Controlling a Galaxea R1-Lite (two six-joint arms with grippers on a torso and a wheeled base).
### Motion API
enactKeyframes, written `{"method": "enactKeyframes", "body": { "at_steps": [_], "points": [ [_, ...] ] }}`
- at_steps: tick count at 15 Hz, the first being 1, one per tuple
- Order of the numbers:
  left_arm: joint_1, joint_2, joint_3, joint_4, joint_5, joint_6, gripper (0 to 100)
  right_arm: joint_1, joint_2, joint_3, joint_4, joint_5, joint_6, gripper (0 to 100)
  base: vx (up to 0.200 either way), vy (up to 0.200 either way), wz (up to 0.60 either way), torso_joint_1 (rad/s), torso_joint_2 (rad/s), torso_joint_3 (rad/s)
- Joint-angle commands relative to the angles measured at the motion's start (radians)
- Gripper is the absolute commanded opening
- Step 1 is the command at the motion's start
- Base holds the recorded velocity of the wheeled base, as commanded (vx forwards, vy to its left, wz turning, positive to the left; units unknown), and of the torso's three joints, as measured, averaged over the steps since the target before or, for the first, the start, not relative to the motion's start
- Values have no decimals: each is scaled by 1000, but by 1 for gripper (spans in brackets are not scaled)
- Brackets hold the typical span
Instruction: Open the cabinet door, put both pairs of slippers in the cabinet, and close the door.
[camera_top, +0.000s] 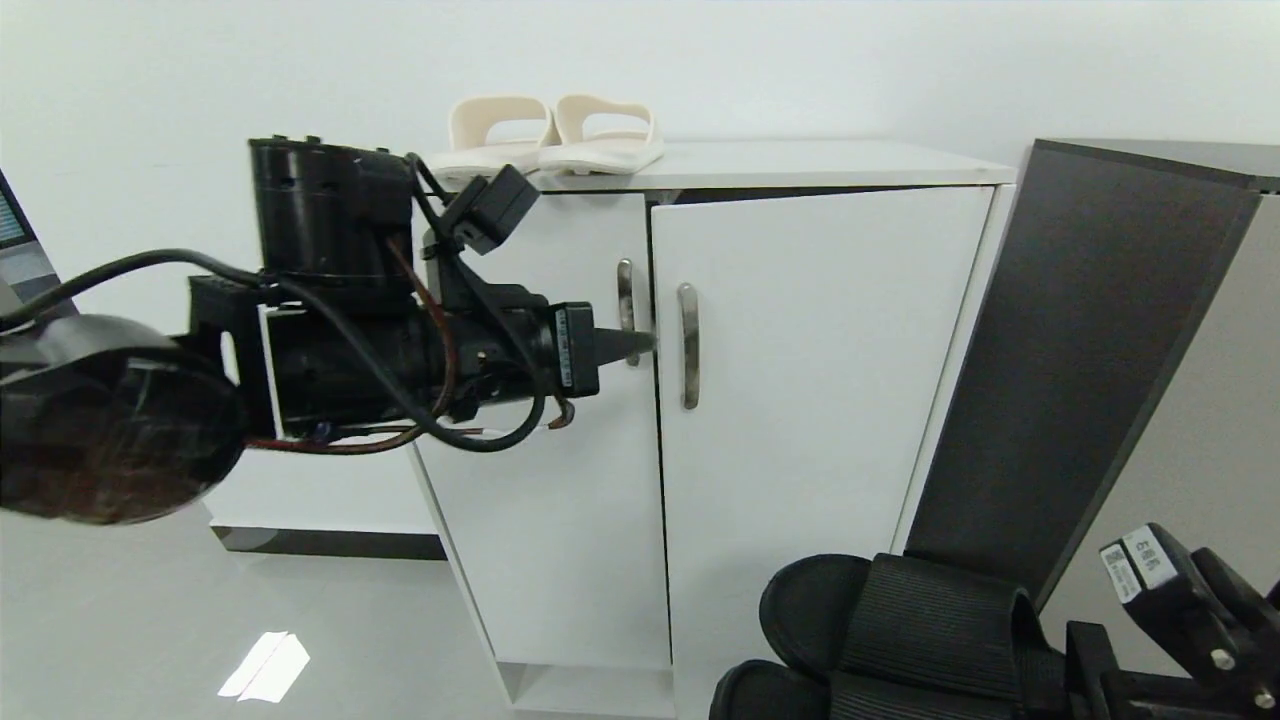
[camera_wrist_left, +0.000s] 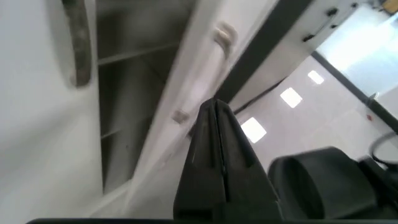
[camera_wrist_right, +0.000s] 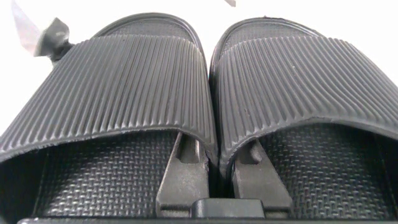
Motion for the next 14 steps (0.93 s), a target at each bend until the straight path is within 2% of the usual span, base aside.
{"method": "enactKeyframes", "body": {
  "at_steps": [1, 4, 7, 9, 14],
  "points": [
    [4, -141, 117, -58, -2, 0, 0, 1, -22, 10, 0, 23, 0, 0, 0, 0, 0, 0, 0, 0],
    [70, -112, 76, -81, -2, -6, 0, 1, -37, 14, 0, 30, -3, 0, 0, 0, 0, 0, 0, 0],
    [102, -9, -41, -83, -2, -16, 0, 1, -39, 16, 1, 30, -18, 0, 0, 0, 0, 0, 0, 0],
    [104, 46, -96, -84, -2, -20, 0, 1, -40, 16, 0, 30, -24, 0, 0, 0, 0, 0, 0, 0],
    [104, 130, -165, -95, 3, -17, 0, 1, -42, 17, 1, 30, -24, 0, 0, 0, 0, 0, 0, 0]
  ]
}}
